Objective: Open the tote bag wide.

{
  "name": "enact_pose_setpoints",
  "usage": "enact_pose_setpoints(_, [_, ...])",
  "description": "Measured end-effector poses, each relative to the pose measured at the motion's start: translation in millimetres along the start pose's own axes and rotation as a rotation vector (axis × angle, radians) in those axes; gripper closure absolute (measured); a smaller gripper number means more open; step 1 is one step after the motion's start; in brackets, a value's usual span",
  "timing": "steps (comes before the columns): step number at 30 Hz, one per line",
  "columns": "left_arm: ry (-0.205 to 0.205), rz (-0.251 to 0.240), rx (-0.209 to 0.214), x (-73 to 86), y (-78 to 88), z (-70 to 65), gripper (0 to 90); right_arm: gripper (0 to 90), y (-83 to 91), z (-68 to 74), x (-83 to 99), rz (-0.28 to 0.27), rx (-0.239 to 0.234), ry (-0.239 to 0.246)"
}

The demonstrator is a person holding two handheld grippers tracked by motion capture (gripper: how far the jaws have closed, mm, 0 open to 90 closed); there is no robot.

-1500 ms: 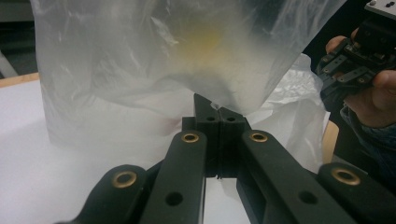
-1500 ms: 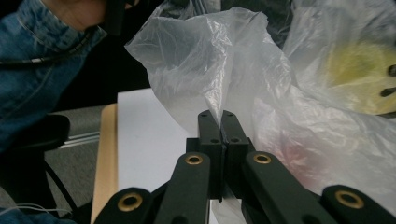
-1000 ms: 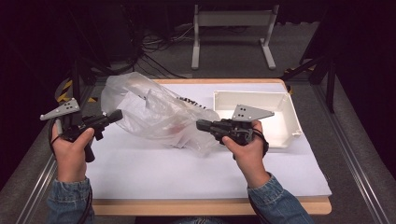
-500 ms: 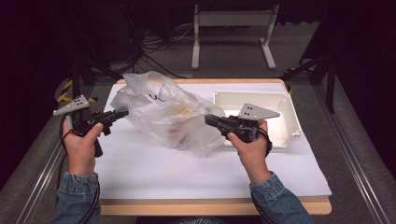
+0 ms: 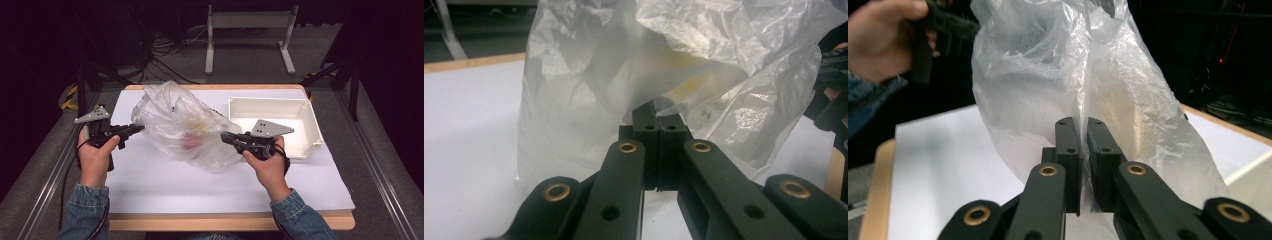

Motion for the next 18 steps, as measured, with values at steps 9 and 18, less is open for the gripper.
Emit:
enact_pose_setpoints(9, [0.028, 0.063, -0.003, 12.1, -12.9, 10.0, 89.9, 85.7, -6.2, -4.9, 25.0, 0.1, 0.015, -0.017])
enact_pose_setpoints(18, [0.04, 0.134, 0.001, 25.8, -22.4, 17.2, 89.9, 85.7, -11.0, -5.6, 46.4, 0.191, 0.004, -0.039])
Point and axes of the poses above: each handheld gripper's, and its own axes: y roughly backward along the jaws, x roughly out of its underside, z roughly to its left, the point moved 4 cm from there along -y, roughly forward along the jaws, and after that the axes turned 9 degrees about -x, right-handed, at the moved point
